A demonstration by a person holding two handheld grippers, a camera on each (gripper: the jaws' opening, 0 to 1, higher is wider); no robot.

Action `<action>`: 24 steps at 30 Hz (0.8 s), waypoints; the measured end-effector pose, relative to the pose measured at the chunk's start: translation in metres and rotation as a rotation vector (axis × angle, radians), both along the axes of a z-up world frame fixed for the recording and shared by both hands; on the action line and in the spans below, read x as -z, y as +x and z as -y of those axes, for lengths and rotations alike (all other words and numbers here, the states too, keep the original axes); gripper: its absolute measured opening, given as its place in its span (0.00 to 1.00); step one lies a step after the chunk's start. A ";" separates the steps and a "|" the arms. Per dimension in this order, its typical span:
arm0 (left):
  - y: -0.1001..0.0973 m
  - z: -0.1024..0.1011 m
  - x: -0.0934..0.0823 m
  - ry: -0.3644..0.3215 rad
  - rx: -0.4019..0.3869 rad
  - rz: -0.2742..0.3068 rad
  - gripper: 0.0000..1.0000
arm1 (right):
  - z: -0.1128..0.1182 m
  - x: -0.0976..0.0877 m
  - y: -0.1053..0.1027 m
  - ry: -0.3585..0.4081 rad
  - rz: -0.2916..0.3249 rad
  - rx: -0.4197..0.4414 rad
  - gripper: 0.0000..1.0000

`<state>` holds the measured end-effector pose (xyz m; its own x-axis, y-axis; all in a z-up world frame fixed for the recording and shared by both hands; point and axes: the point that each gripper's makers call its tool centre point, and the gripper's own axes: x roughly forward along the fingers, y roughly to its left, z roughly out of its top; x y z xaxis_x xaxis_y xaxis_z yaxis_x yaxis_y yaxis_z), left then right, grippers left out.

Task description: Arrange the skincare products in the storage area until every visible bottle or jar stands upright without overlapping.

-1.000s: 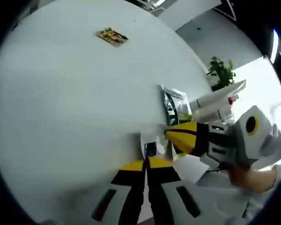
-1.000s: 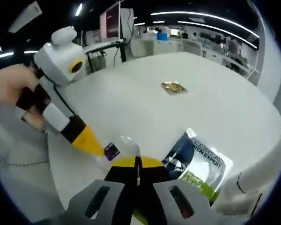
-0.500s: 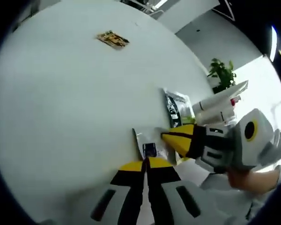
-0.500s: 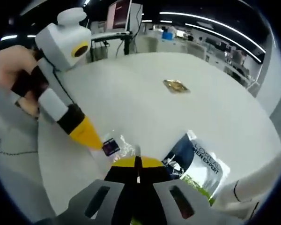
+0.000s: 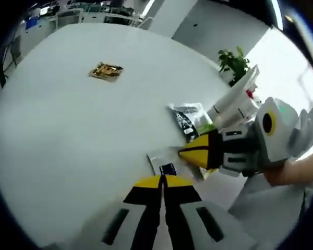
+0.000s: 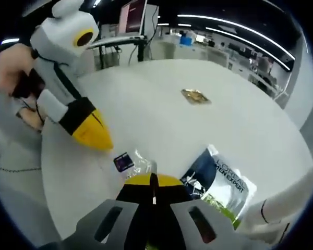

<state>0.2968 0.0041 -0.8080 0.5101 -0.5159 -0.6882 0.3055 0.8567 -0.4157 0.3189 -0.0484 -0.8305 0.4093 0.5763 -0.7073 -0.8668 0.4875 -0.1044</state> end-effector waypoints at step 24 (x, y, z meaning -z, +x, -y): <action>0.005 0.036 0.021 0.238 0.265 0.143 0.09 | 0.006 -0.025 0.009 0.052 0.069 -0.024 0.03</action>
<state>0.3019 -0.0316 -0.8290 0.4795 -0.4774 -0.7363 0.5700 0.8074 -0.1523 0.3278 -0.0541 -0.8051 0.4414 0.6221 -0.6467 -0.8701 0.4730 -0.1388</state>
